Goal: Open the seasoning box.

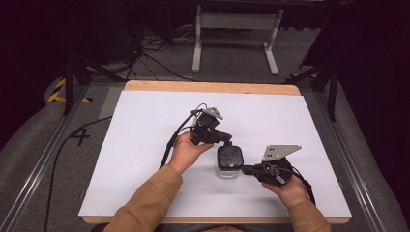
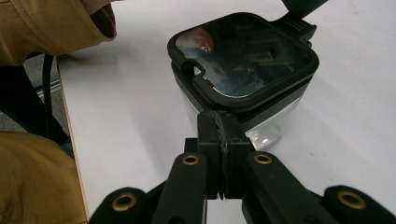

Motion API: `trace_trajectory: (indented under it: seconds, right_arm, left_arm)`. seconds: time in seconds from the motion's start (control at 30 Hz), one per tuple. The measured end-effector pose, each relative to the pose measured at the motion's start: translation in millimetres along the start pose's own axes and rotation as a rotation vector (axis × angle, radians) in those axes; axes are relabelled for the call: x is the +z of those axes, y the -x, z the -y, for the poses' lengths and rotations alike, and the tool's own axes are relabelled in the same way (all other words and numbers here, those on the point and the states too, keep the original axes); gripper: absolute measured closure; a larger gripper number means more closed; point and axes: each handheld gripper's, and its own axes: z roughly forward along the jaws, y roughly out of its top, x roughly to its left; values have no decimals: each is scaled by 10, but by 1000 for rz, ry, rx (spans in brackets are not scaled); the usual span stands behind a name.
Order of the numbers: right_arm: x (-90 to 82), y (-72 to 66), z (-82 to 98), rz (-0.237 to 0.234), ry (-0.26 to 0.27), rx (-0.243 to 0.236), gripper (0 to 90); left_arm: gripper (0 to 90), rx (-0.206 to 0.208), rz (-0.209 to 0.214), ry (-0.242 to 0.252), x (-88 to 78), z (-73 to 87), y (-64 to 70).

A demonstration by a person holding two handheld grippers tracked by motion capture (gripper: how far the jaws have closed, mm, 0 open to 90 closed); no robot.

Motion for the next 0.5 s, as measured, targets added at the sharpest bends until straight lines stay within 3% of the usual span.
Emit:
trace_trajectory:
  seconds: [0.13, 0.4, 0.5]
  right_arm:
    - [0, -7, -5, -1, 5, 3, 895]
    - [-31, 4, -81, -5, 40, -16, 896]
    - [-49, 15, -122, -4, 55, -28, 896]
  left_arm:
    - [850, 36, -60, 1, -28, -11, 50]
    - [866, 45, -68, 37, -358, -10, 166]
    - [867, 21, -68, 68, -468, 20, 224]
